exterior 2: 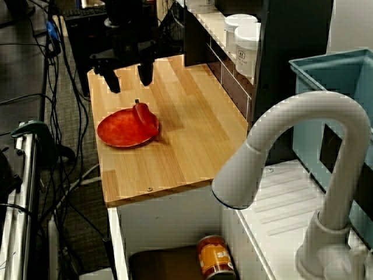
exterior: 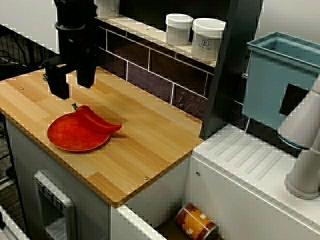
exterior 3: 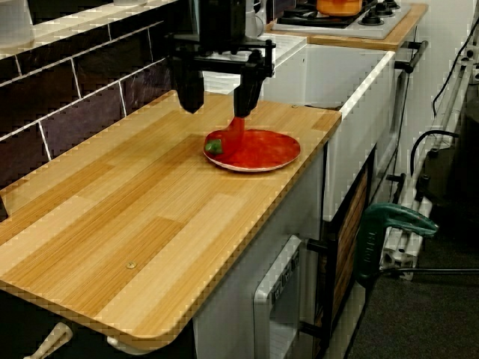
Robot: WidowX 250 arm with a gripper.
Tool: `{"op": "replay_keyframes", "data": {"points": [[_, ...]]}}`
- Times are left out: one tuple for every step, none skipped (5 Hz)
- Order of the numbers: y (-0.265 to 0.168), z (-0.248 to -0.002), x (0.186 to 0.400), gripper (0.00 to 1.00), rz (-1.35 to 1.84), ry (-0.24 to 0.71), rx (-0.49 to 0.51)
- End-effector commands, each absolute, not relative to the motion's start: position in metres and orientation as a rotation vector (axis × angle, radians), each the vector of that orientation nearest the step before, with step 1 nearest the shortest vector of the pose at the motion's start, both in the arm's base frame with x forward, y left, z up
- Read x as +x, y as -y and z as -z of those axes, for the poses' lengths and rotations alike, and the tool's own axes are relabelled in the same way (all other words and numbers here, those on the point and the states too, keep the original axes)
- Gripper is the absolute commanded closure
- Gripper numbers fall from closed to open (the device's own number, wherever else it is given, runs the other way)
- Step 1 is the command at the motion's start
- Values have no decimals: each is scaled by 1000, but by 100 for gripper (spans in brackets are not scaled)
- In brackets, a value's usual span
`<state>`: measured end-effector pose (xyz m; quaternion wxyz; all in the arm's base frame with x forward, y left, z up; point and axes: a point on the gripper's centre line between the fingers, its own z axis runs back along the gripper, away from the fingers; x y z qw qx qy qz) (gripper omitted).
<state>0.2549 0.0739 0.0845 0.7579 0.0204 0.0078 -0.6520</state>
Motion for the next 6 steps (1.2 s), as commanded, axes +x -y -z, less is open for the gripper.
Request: {"op": "replay_keyframes", "data": {"points": [[-98,-104,253,0,1210,34,-11],[-94,-102,254,0,1201,1,-53],[-89,-90,256,0,1149,18,-62],[-79,-77,256,0,1137,71,-41],[-73,-74,259,0,1182,51,-15],[-57,-65,255,0,1243,42,9]]}}
